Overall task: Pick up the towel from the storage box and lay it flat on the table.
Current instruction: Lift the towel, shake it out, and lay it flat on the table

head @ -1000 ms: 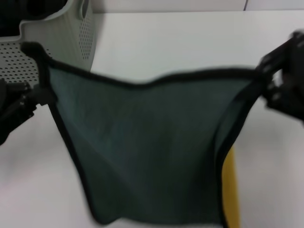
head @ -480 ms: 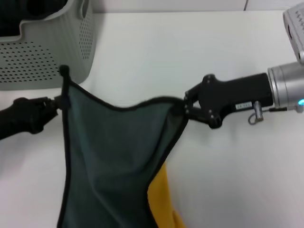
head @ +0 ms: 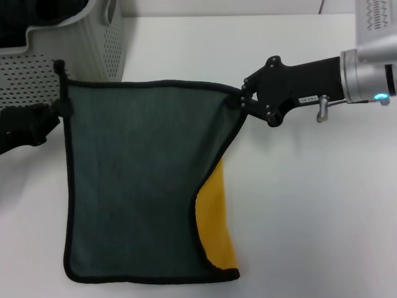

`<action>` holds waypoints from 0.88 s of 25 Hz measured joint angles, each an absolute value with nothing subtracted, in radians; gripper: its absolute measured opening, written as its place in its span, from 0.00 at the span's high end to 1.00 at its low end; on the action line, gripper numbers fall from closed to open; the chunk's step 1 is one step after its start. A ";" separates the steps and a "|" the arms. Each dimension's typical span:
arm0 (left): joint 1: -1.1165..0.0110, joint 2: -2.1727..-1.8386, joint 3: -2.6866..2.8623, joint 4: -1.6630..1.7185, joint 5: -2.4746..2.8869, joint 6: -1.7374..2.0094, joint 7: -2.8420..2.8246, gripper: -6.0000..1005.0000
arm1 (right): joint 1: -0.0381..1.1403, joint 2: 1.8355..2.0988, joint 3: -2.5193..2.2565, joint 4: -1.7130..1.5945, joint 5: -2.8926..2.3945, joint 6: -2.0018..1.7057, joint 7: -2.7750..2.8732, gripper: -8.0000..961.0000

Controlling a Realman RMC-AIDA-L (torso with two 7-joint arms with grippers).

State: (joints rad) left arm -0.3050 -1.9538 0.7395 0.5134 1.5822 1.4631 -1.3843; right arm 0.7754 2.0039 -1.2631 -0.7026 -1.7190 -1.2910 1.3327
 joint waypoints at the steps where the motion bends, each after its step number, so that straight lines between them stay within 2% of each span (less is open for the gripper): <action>1: -0.309 -1.954 0.741 0.513 1.591 1.465 -1.386 0.98 | 0.780 2.005 -1.263 -0.703 -1.727 -1.290 1.333 0.98; 5: -0.307 -1.952 0.737 0.512 1.585 1.537 -1.382 0.98 | 0.761 2.015 -1.263 -0.749 -1.722 -1.303 1.323 0.98; 12: -0.315 -1.962 0.688 0.513 1.437 1.810 -1.374 0.98 | 0.619 2.017 -1.233 -0.979 -1.523 -1.401 1.292 0.98; 17: -0.396 -1.979 0.687 0.521 1.336 1.862 -1.371 0.98 | 0.548 2.018 -1.156 -1.176 -1.457 -1.440 1.294 0.98; 22: -0.457 -1.963 0.693 0.520 1.318 1.945 -1.372 0.98 | 0.537 2.012 -1.114 -1.261 -1.440 -1.541 1.370 0.98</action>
State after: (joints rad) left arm -0.4574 -1.9632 0.6933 0.5202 1.3177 1.9448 -1.3724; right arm 0.5368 2.0125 -1.1144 -1.2615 -1.4396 -1.5410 1.3698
